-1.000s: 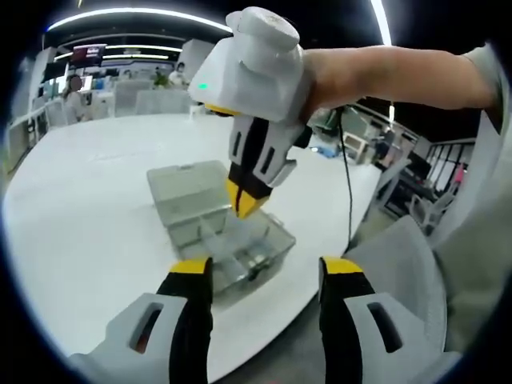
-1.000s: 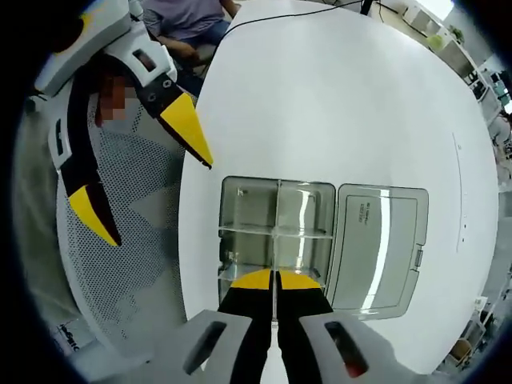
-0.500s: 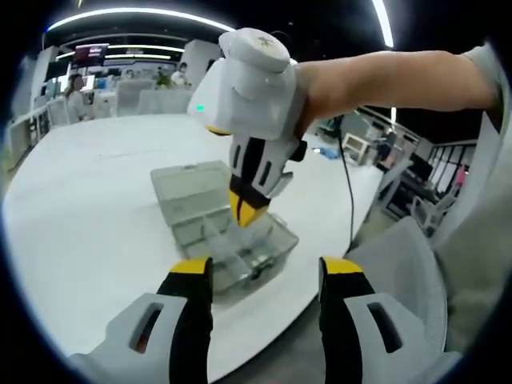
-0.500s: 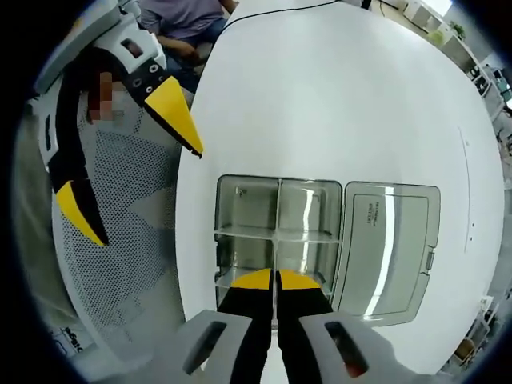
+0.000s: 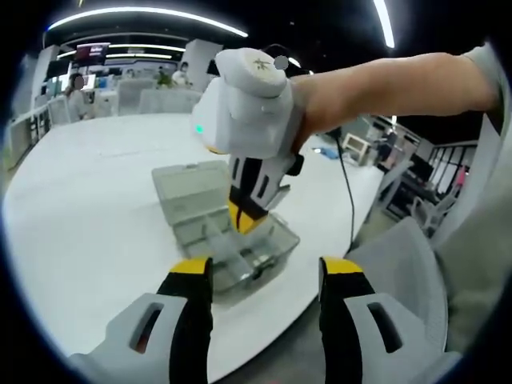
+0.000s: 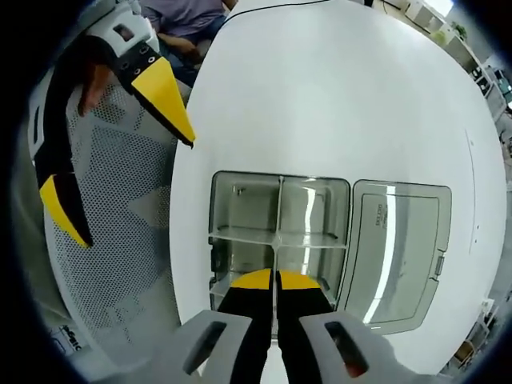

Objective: Insert the divider into the dual guide fixture by aligning both edges with the guide slots and pushing it downward to the bottom, including one-sided entry, uneven engagement, binding, and posture correction.

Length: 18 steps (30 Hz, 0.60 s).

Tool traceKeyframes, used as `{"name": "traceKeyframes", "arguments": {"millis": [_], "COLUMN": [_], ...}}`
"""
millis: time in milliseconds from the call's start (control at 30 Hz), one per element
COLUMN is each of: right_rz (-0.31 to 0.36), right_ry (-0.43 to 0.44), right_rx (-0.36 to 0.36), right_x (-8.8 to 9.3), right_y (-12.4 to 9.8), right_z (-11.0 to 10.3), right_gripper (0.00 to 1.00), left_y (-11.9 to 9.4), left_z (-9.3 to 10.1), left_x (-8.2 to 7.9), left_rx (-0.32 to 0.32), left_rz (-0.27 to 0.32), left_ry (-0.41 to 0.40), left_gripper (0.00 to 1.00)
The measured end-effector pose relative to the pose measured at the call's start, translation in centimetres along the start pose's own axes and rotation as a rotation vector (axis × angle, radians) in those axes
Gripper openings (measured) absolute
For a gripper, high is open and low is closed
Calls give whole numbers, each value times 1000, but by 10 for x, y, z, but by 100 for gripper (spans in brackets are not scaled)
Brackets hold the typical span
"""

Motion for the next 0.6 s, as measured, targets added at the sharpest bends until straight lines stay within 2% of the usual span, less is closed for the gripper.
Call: {"name": "traceKeyframes", "arguments": {"millis": [167,600], "right_rz": [3,11], "right_ry": [-3,2], "right_rx": [3,5], "right_x": [-2,1], "right_y": [1,9], "right_z": [-5,-1], "right_gripper": [0,0], "left_y": [0,0], "left_z": [-1,1], "left_x": [0,0], "left_rx": [-1,-2], "left_rz": [-1,-5], "left_ry": [-1,-1], "left_gripper": [50,50]}}
Point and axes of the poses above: the point that each gripper's makers call its tool centre point, and the gripper's own axes: y roughly forward along the fingers, z roughly to its right, x roughly out of its underside, the point moved 9 cm from there along -y, roughly backward along the fingers, and after that the axes turned 8 degrees about -y, right-handed, at the moved point
